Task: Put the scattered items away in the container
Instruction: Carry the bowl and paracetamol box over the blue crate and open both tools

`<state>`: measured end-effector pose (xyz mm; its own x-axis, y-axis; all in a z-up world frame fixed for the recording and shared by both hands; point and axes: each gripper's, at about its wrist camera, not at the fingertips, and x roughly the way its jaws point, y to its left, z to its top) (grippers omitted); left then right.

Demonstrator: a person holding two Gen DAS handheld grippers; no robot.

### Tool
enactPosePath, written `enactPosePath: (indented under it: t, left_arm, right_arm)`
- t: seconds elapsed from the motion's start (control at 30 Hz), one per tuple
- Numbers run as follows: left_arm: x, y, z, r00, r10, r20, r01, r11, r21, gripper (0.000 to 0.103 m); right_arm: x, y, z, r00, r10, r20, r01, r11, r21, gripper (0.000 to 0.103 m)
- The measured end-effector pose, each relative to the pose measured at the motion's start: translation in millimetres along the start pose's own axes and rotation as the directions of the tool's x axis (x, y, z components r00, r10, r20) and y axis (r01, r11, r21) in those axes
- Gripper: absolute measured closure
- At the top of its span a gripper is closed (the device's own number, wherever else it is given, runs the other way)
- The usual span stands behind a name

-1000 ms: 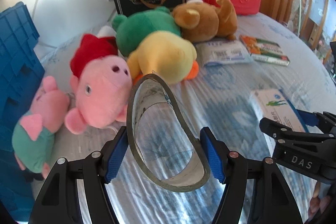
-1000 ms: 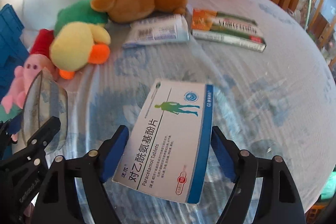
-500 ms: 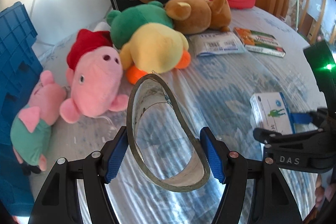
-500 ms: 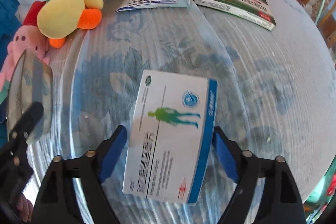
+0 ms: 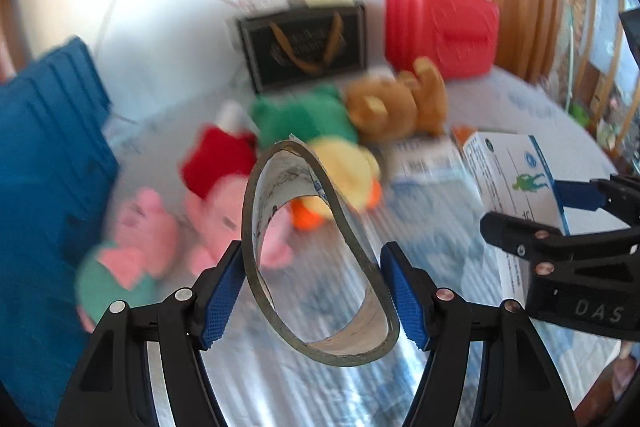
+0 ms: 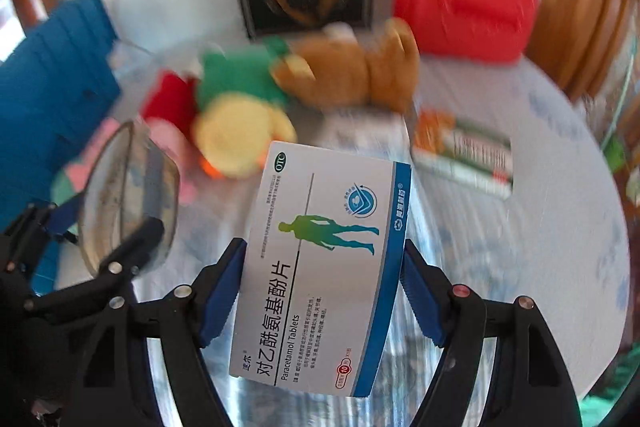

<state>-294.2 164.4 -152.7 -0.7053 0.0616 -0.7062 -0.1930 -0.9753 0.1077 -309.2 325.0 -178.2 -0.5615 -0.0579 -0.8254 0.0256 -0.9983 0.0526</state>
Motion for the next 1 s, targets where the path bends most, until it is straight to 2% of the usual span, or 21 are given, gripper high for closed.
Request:
enactPosePath:
  t: [0.13,0.23,0.3,0.43,0.6,0.7,0.83,0.9,1.0]
  left_arm:
    - [-41,38,24,0.994,0.069,0.089,-0.066,0.997,-0.040,0.035]
    - [-78,76,40,0.976,0.144,0.163,-0.133,0.988,-0.079,0.035]
    - [-107,109,50,0.955,0.211,0.209,-0.190,0.975,-0.118,0.035]
    - [-154,177,55,0.912,0.332,0.240,-0.288,0.936,-0.201,0.035]
    - [-194,265,38,0.850,0.483,0.208,-0.417,0.860,-0.294,0.035]
    - [-205,314,22,0.826,0.539,0.165,-0.468,0.819,-0.333,0.035]
    - [-208,361,-1,0.816,0.568,0.104,-0.502,0.787,-0.360,0.034]
    - [-206,384,-14,0.819,0.569,0.066,-0.507,0.774,-0.379,0.033]
    - [-199,406,-25,0.820,0.572,0.037,-0.512,0.760,-0.401,0.033]
  right_arm:
    - [-39,39,35,0.994,0.030,0.109,-0.023,0.997,-0.072,0.029]
    - [-66,73,61,0.980,0.070,0.185,-0.046,0.990,-0.130,0.029]
    - [-86,102,78,0.965,0.113,0.237,-0.071,0.982,-0.177,0.029]
    - [-127,173,104,0.924,0.225,0.310,-0.134,0.948,-0.289,0.028]
    - [-157,281,122,0.869,0.377,0.320,-0.220,0.874,-0.433,0.028]
    - [-164,342,124,0.840,0.455,0.295,-0.273,0.825,-0.495,0.028]
    - [-159,415,119,0.825,0.514,0.236,-0.317,0.765,-0.560,0.028]
    - [-150,445,113,0.826,0.524,0.205,-0.330,0.746,-0.578,0.028]
    - [-136,482,107,0.841,0.515,0.168,-0.331,0.734,-0.594,0.028]
